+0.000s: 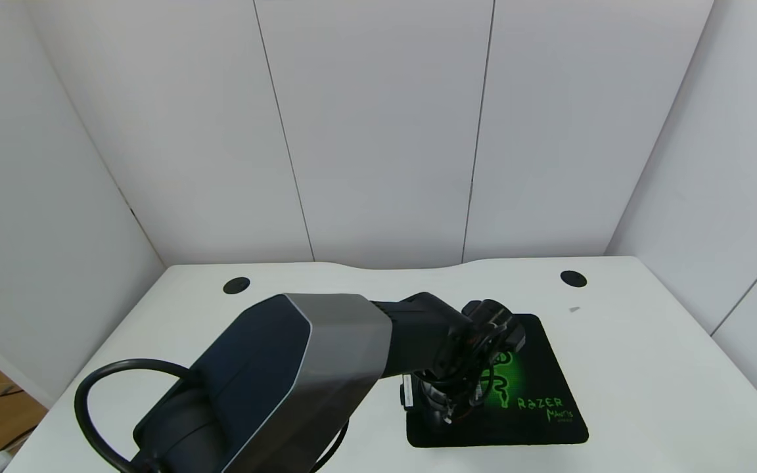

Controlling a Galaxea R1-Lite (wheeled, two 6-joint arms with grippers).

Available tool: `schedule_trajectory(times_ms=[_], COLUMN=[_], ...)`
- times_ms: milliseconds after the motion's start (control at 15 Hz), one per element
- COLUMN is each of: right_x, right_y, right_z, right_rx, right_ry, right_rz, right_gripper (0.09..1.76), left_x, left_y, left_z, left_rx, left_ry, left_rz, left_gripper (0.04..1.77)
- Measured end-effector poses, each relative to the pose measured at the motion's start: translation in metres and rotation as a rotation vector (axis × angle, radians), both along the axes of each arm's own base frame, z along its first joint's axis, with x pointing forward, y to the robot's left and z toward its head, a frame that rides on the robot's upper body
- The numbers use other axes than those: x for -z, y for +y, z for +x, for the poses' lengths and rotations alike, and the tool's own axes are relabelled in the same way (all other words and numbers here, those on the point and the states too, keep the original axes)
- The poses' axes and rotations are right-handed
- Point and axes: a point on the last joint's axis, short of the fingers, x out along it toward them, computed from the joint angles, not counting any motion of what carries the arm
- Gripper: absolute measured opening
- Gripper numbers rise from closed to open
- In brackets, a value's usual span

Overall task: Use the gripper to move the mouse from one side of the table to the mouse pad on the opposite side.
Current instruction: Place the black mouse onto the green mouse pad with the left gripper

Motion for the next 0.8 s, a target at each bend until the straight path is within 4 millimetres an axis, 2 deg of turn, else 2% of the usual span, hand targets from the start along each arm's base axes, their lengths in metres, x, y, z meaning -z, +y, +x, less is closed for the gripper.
schedule_trajectory(times_ms=[600, 800], right_x=[0.000, 0.000], right_y=[0.000, 0.000], right_z=[0.000, 0.000], right_rx=[0.000, 0.000], right_ry=[0.000, 0.000], right_rz=[0.000, 0.000], right_gripper=[1.71, 1.71], left_x=[-0.006, -0.018], left_y=[0.002, 0.006], left_z=[0.001, 0.001], left_rx=[-0.002, 0.003], left_ry=[-0.006, -0.021], left_rz=[-0.004, -0.013], left_gripper=[1.65, 1.67])
